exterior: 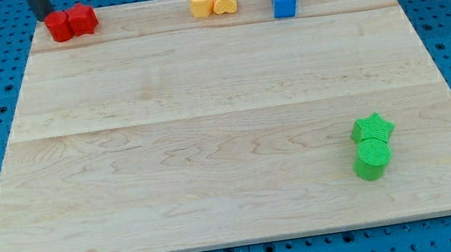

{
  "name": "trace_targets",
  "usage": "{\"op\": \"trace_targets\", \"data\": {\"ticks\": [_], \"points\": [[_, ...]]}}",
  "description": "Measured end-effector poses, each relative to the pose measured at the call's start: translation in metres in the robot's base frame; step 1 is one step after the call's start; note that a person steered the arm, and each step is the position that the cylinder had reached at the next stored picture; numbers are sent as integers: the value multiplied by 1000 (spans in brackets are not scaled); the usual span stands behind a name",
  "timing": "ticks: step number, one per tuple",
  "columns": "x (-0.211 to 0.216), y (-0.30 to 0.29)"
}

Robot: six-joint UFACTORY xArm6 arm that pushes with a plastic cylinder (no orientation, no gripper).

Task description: Separate the red blocks

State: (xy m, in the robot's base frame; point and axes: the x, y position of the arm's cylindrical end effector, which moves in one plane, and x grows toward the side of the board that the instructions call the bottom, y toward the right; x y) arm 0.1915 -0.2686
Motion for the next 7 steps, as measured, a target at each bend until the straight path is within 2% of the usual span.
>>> {"op": "trace_targets", "data": {"ticks": [1, 2, 3, 6, 7], "points": [[0, 29], [0, 88], [16, 107], [39, 49], [44, 74]]}}
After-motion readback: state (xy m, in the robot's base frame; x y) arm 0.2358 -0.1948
